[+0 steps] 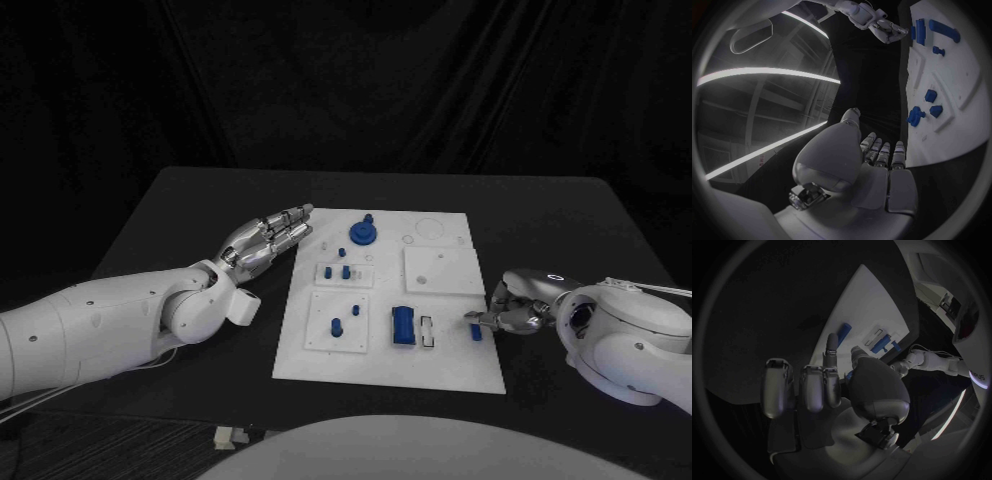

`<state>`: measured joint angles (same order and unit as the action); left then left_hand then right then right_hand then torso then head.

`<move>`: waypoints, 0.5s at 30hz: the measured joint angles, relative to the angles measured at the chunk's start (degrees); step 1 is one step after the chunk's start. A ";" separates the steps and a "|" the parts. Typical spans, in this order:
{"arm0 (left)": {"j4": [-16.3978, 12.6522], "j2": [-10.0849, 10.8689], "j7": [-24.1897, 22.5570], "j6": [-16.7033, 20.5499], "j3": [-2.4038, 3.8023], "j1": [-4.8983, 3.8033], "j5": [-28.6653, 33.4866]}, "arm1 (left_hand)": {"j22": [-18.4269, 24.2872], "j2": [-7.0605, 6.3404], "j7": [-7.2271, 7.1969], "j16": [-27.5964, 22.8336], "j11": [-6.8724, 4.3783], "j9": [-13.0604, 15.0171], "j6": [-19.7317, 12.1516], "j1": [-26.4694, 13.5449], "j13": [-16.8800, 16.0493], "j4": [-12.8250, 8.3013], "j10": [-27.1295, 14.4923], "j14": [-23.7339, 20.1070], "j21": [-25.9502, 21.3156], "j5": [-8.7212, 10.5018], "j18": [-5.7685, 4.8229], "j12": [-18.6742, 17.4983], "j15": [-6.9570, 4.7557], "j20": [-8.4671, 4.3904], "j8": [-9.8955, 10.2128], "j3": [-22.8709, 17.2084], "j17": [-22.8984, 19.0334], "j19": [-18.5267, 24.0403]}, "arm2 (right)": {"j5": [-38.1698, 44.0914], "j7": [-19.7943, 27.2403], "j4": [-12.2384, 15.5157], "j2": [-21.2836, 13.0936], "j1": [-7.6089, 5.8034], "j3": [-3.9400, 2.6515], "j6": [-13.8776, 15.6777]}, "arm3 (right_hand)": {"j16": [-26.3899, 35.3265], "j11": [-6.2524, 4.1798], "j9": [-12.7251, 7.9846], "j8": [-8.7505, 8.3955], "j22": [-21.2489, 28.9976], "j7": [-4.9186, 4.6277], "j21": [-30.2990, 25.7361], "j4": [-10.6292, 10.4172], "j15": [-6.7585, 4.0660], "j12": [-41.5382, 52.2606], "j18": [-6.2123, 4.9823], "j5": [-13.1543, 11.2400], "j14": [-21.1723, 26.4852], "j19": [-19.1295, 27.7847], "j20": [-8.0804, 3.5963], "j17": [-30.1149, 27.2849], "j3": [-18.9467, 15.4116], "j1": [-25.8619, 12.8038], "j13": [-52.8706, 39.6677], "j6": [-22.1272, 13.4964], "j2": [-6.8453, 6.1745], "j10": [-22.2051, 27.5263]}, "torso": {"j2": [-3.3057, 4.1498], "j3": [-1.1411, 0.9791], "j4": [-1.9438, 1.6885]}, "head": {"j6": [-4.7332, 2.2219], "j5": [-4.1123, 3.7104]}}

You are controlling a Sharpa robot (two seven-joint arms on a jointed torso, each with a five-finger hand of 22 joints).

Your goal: Assemble the parts on the task board

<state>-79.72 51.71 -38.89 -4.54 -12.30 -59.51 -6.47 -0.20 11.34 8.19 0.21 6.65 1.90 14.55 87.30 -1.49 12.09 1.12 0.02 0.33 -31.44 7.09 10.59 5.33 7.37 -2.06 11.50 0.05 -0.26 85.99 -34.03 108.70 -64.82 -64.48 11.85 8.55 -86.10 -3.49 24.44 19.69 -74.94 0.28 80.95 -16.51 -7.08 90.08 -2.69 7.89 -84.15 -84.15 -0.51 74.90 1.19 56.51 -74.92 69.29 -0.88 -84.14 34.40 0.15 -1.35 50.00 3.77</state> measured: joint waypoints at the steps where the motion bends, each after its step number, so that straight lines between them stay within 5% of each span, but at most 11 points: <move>1: 0.02 -0.04 0.00 0.00 0.00 0.00 0.00 | 0.00 0.00 0.00 0.00 0.00 0.00 0.00 0.00 0.00 0.00 0.00 0.00 0.00 0.00 0.00 0.00 0.00 0.00 0.00 0.00 0.00 0.00 | -0.58 -0.01 -0.21 0.31 0.00 0.00 0.00 | 0.00 -0.20 0.23 0.00 0.00 0.00 0.00 0.00 -0.16 0.00 0.00 0.00 0.16 0.00 0.00 0.00 0.00 0.00 0.00 0.00 0.00 0.20 | 0.00 0.00 0.00 | 0.00 -0.01; 7: 0.07 -0.16 0.00 -0.01 0.00 0.00 0.00 | 0.00 0.00 0.00 0.00 0.00 0.00 0.00 0.00 0.00 0.00 0.00 0.00 0.00 0.00 0.00 0.00 0.00 0.00 0.00 0.00 0.00 0.00 | -2.71 -0.10 -1.43 1.94 0.00 0.00 -0.12 | 0.00 -0.20 2.83 0.00 0.00 -0.08 0.00 0.42 -0.24 0.00 0.00 2.80 0.24 0.21 -0.20 0.00 0.59 3.63 0.00 -0.92 -0.98 0.20 | -0.02 -0.01 0.01 | 0.00 -0.06; 15: 0.08 -0.18 0.00 -0.02 0.00 0.00 0.00 | 0.00 0.00 0.00 0.00 0.00 0.00 0.00 0.00 0.01 0.00 0.00 0.00 0.00 0.00 0.00 0.00 0.00 0.00 0.00 0.00 0.01 0.00 | -4.12 -0.33 -2.90 3.75 0.00 0.00 -0.98 | 0.00 -0.20 4.45 -1.05 0.00 -0.50 -0.20 2.96 -0.24 0.00 0.00 9.89 0.24 0.21 -0.21 0.00 2.18 9.56 0.01 -3.60 -2.44 0.20 | -0.02 -0.01 0.01 | 0.00 0.18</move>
<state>-79.64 51.53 -38.89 -4.55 -12.30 -59.50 -6.47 -0.20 11.34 8.19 0.21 6.65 1.90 14.55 87.30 -1.49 12.09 1.12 0.02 0.33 -31.44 7.09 10.59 5.32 7.37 -2.05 11.50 0.06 -0.26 81.87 -34.36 105.80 -61.07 -64.48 11.86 7.57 -86.10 -3.68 28.88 18.64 -74.94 -0.22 80.74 -13.55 -7.32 90.09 -2.69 17.77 -83.90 -83.95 -0.72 74.90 3.37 66.07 -74.91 65.69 -3.32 -83.94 34.38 0.15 -1.35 50.00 3.94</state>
